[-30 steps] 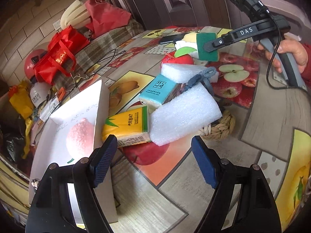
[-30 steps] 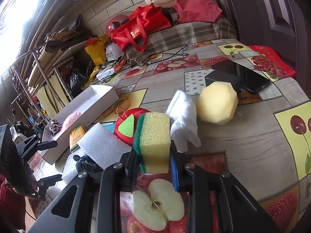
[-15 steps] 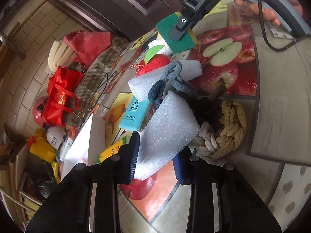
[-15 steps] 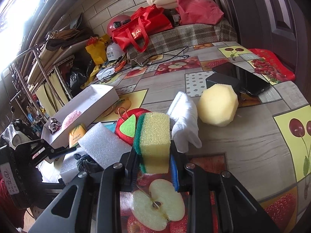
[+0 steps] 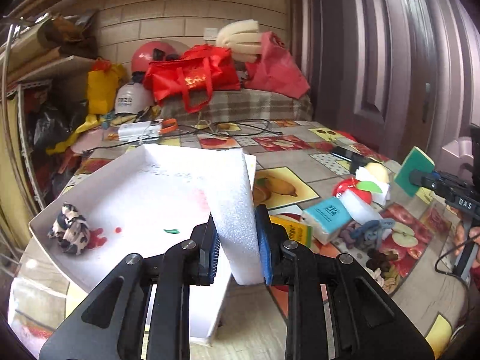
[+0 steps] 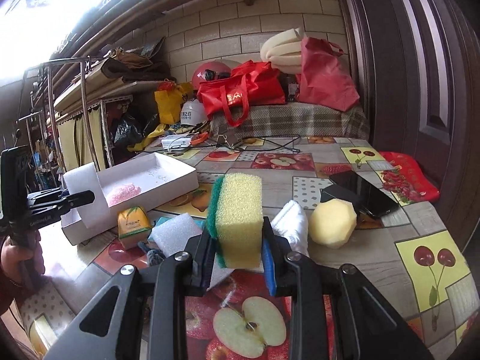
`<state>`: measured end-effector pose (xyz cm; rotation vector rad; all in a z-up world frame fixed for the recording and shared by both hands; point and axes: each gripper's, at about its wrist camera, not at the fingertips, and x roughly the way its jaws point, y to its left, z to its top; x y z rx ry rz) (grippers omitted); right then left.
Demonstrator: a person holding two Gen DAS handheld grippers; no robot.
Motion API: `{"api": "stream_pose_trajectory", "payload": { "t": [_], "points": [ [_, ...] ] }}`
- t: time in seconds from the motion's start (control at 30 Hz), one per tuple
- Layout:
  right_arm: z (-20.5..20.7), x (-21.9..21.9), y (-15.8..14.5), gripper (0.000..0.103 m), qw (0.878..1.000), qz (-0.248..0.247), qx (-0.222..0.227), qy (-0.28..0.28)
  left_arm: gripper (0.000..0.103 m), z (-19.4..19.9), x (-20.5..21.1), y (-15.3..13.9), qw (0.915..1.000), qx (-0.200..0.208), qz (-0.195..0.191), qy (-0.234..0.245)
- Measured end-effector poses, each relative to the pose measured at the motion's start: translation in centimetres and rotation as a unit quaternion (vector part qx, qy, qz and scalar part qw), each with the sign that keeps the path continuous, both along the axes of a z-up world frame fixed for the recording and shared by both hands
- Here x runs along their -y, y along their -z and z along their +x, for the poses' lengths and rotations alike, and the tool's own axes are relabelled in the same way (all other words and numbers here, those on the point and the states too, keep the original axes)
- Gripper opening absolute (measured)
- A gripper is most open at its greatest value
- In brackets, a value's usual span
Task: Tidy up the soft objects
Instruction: 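Carry foam block and sponge into the white tray and release both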
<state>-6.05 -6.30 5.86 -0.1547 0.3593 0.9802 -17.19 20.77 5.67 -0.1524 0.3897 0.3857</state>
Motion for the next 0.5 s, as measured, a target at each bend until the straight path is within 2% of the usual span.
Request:
{"api": "stream_pose_trajectory", "payload": {
  "t": [0.13, 0.27, 0.5],
  "points": [
    [-1.4, -2.1, 0.1, 0.027, 0.999, -0.002, -0.005, -0.032, 0.022, -0.7, -0.4, 0.2, 0.9986, -0.003, 0.018, -0.049],
    [-3.3, -4.4, 0.2, 0.027, 0.997, -0.005, -0.004, -0.071, 0.022, -2.0, -0.6, 0.3, 0.9987, 0.018, 0.007, -0.048],
    [-5.6, -7.7, 0.5, 0.027, 0.993, -0.011, -0.011, -0.12, 0.022, -3.9, 0.5, -0.5, 0.9973, 0.044, 0.016, -0.056]
  ]
}}
